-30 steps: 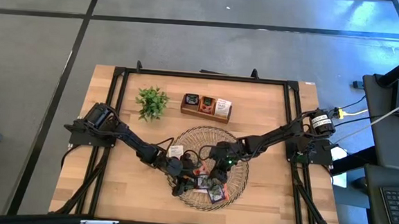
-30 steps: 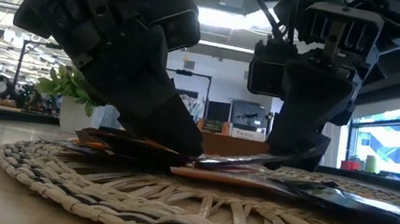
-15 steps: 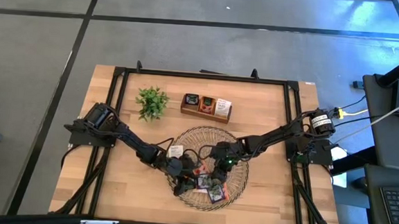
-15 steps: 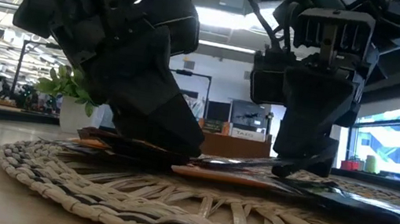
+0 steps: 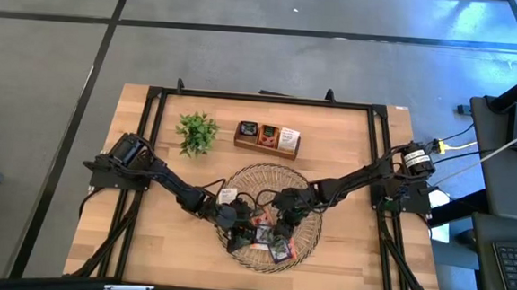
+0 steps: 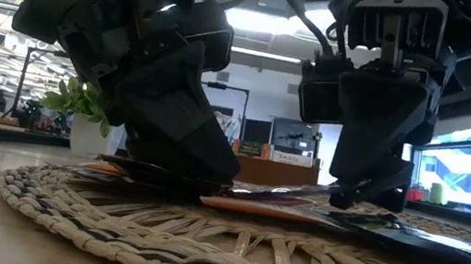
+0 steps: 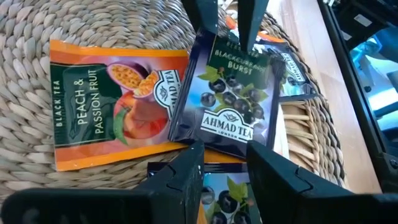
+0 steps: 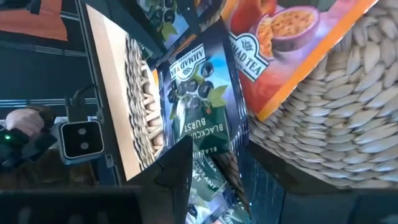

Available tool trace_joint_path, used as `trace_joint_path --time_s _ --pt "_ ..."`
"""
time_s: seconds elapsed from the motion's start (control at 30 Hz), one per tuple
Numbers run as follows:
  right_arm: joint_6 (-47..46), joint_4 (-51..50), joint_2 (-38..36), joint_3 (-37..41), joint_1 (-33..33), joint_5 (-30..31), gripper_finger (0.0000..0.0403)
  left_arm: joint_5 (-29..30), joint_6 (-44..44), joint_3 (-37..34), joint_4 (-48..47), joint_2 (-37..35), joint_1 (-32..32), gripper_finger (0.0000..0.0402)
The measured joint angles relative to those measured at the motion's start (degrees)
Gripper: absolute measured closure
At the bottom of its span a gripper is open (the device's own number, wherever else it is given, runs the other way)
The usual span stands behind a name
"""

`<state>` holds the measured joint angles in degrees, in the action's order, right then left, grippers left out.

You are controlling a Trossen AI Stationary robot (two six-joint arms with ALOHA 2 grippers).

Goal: Pick & Place Tea
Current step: Put the black and white tea bag into the left section of the wooden organizer

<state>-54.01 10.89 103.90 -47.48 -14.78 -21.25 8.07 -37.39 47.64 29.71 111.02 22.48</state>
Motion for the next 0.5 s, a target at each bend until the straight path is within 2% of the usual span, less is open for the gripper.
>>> trace_joint_path --time_s 0.3,0.5 --pt "-0.9 3.9 1.5 -0.1 -0.5 0.7 0.028 0.7 -0.9 0.0 -0.2 0.0 0.4 0.0281" --pt "0.2 4.4 2.7 0.0 -0.4 -0.4 0.0321 1.6 -1.0 0.0 -0.7 0.0 1.2 0.0283"
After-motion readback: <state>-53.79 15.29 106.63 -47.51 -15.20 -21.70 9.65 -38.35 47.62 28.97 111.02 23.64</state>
